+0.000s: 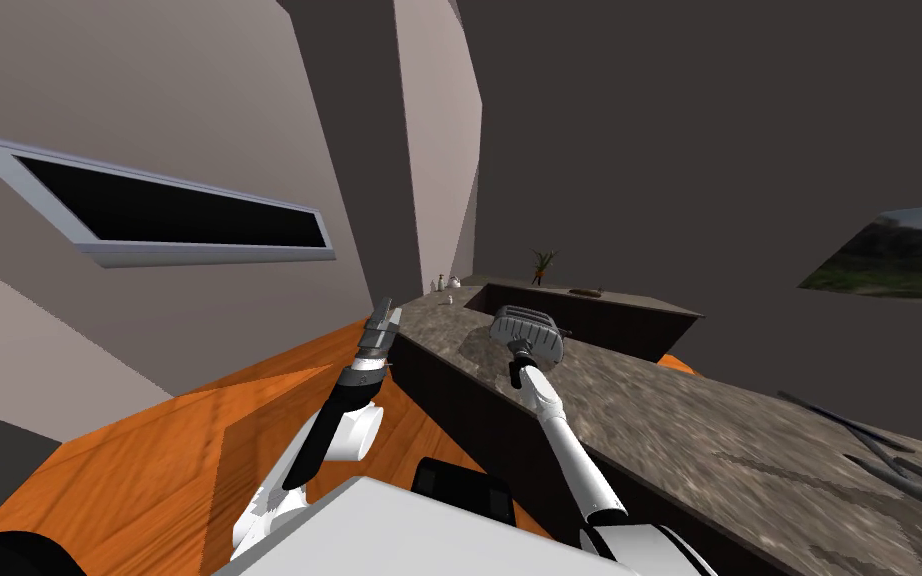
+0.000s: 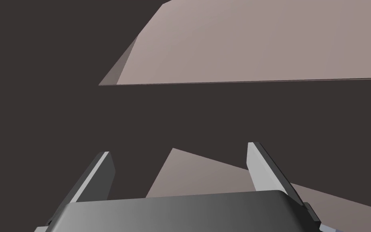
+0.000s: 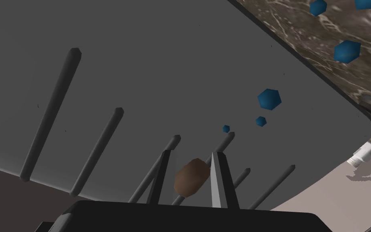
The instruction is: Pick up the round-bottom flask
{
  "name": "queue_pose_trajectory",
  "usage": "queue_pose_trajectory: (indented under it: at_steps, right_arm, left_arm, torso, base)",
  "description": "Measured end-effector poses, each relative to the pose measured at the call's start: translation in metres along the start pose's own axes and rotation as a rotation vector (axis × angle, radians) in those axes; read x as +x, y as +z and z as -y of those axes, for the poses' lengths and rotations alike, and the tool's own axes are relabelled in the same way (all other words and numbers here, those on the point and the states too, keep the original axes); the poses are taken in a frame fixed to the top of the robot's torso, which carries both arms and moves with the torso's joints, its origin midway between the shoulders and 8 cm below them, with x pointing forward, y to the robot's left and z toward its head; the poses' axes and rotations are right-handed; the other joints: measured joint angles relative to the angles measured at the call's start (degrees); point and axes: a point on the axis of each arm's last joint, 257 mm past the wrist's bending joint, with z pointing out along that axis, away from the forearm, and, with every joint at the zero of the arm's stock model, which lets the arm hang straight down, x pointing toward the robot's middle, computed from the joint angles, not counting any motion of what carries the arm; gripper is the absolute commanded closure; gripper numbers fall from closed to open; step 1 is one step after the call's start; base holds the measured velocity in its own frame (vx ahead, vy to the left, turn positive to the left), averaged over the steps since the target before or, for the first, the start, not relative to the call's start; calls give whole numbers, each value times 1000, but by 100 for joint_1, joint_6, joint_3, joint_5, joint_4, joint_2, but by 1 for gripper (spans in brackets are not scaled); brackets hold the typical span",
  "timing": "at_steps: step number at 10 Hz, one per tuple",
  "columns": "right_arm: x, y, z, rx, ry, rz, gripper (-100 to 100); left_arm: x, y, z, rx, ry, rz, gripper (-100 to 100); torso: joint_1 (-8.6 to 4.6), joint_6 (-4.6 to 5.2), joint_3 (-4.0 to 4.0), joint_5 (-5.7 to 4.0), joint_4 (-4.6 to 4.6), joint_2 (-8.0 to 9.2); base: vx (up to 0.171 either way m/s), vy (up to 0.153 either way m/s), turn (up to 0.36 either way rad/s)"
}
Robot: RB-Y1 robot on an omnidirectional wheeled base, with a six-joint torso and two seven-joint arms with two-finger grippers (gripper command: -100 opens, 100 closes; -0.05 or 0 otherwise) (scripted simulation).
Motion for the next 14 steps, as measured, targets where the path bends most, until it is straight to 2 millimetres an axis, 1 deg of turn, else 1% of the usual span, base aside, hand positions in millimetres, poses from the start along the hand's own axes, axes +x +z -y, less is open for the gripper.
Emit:
queue_pose_trajectory:
  at_steps: [3,4,6,7,9,10,12,13,14]
  right_arm:
    - [14,-7,18,5,3,-6,100]
    - [20,-12,27,10,16,-8,100]
    - [28,-13,39,17,3,-6,100]
    - [36,-20,50,24,20,-7,100]
    - [41,-24,63,37,1,0,100]
    - [48,-32,73,48,9,0,100]
    - [54,-37,90,67,-11,8,100]
    - [58,-46,103,79,-11,13,100]
    - [61,-50,109,89,-19,16,100]
  left_arm:
    - [0,0,0,0,0,0,0]
    - [0,0,0,0,0,0,0]
    - [0,0,0,0,0,0,0]
    - [0,0,0,0,0,0,0]
    - [0,0,0,0,0,0,0]
    - [0,0,0,0,0,0,0]
    - [0,0,0,0,0,0,0]
    - [0,0,0,0,0,0,0]
    - [0,0,0,0,0,0,0]
  torso:
    - [0,-1,-4,-3,-8,0]
    - [9,-3,-3,-3,-9,2]
    - [-1,1,-6,-3,-9,-3]
    - [8,-1,-7,-3,-10,-4]
    - [-1,1,-3,-1,-7,1]
    - [8,0,-5,-2,-9,-1]
    - [0,3,-1,0,-6,4]
    - [8,2,1,1,-5,7]
    - [16,-2,-1,2,-5,3]
  base:
    - [15,53,42]
    - [23,65,49]
    - [26,47,43]
    - [26,63,41]
    - [21,43,46]
    - [28,59,46]
    - [11,43,42]
    - [26,68,38]
    - [15,35,5]
